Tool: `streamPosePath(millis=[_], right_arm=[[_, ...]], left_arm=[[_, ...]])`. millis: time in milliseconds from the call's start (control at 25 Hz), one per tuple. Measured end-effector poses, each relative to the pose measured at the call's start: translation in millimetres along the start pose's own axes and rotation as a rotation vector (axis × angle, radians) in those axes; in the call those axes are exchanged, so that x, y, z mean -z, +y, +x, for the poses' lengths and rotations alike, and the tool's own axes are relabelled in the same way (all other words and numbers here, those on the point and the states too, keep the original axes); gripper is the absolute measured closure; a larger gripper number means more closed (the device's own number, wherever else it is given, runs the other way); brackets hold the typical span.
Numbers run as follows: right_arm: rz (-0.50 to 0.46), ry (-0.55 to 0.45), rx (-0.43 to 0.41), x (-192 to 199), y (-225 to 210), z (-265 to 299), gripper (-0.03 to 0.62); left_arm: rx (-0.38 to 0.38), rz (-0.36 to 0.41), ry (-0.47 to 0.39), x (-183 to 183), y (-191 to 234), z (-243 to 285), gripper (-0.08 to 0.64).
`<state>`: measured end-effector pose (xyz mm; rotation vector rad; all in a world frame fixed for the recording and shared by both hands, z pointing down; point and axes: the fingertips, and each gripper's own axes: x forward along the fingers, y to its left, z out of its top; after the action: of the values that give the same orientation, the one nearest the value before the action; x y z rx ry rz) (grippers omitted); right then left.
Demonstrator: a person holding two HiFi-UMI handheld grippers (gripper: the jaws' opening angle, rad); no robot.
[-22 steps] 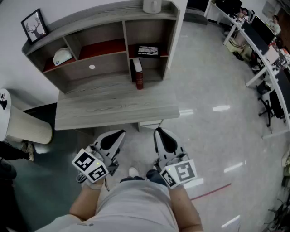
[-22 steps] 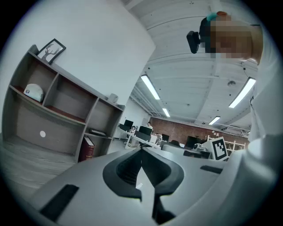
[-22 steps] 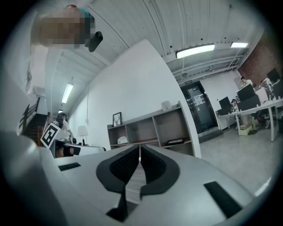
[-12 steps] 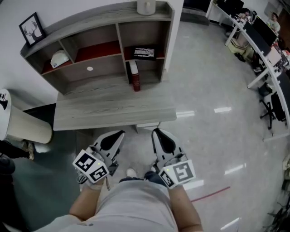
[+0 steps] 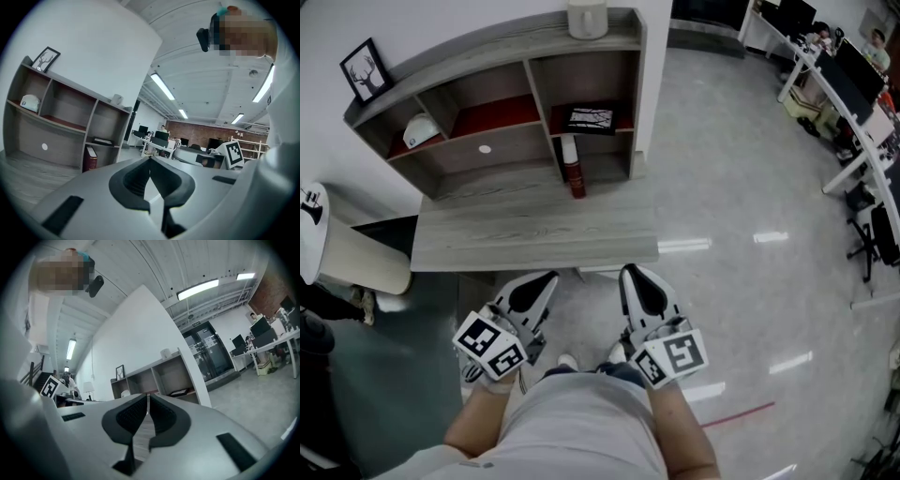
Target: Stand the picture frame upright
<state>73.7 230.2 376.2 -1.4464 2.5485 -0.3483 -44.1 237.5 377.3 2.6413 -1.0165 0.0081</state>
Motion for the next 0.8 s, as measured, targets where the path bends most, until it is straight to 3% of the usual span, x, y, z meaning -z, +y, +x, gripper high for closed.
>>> streamPosePath(millis=[440, 800], right_arm=[[0.034, 0.003, -0.056, -10.2, -46.0, -8.8, 0.563], [0.026, 0.028, -0.041, -12.0, -78.9, 6.4, 0.563]], left_arm=[[-0.043, 0.035, 0.022, 3.8, -29.6, 54.1, 0.545], [-0.041, 0.022, 0.036, 4.6, -17.6, 87.8, 0.545]])
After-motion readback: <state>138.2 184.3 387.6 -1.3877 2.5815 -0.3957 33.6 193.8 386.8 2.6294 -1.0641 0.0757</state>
